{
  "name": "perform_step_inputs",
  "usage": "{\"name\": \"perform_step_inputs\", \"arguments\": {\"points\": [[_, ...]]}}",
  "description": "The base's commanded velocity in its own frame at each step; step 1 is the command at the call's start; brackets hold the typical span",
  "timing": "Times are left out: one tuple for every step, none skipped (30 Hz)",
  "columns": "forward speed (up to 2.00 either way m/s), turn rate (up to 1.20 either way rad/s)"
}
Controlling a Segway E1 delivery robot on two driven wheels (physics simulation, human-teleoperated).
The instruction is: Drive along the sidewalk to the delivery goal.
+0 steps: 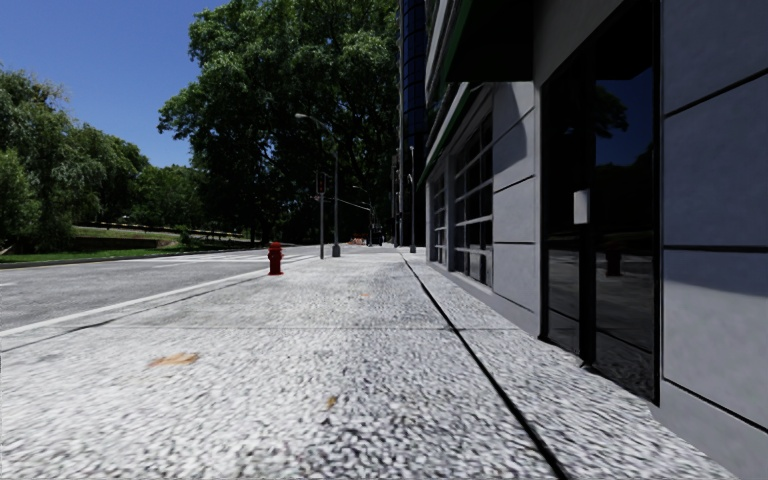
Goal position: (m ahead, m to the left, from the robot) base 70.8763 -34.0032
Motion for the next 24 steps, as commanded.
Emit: {"name": "perform_step_inputs", "arguments": {"points": [[2.0,0.0],[2.0,0.0],[2.0,0.0],[2.0,0.0],[2.0,0.0],[2.0,0.0],[2.0,0.0],[2.0,0.0],[2.0,0.0],[2.0,0.0],[2.0,0.0],[2.0,0.0],[2.0,0.0],[2.0,0.0],[2.0,0.0],[2.0,0.0],[2.0,0.0],[2.0,0.0],[2.0,0.0],[2.0,0.0],[2.0,0.0],[2.0,0.0],[2.0,0.0],[2.0,0.0]]}}
